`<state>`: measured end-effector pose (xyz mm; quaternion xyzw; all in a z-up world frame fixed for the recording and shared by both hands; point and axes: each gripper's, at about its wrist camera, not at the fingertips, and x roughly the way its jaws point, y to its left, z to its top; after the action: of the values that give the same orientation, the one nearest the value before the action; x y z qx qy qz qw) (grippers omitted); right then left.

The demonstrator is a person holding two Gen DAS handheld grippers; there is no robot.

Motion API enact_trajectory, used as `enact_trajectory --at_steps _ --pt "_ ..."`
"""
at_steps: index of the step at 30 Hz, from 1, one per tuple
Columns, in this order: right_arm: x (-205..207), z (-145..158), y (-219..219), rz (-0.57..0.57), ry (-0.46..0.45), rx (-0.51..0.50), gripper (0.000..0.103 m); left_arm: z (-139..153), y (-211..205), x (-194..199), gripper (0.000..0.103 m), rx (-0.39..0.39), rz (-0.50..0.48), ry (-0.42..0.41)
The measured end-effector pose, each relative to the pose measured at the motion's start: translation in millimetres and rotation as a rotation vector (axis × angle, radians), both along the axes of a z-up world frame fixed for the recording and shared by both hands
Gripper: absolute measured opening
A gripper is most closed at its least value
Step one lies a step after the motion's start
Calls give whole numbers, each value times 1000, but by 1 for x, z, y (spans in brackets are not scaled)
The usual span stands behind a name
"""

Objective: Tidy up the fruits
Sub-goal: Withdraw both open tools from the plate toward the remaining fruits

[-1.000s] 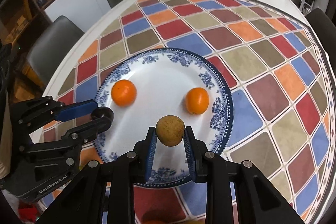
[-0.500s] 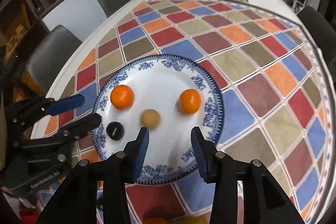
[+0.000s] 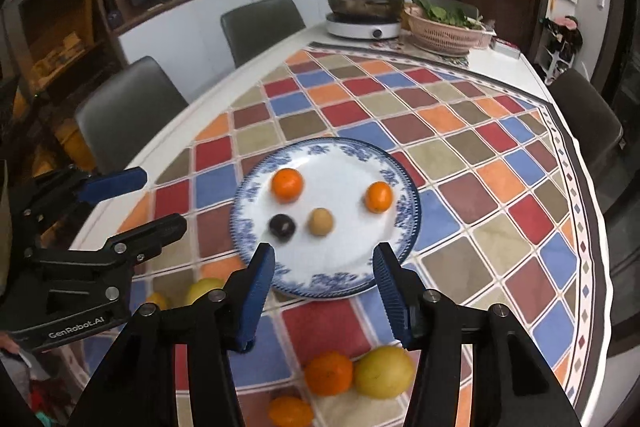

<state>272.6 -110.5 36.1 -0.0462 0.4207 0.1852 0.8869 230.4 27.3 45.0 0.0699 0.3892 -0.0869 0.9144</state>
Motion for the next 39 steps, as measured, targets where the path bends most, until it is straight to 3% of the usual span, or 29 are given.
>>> enact_trajectory --at_steps 11,23,39 --pt "-47 -2 20 49 -10 31 52 8 25 -52 65 -15 83 -70" --pt "-79 -30 43 107 51 9 52 -23 43 -87 65 -6 112 -10" --pt "-86 -70 61 121 137 -62 52 -82 57 -95 65 -7 79 128"
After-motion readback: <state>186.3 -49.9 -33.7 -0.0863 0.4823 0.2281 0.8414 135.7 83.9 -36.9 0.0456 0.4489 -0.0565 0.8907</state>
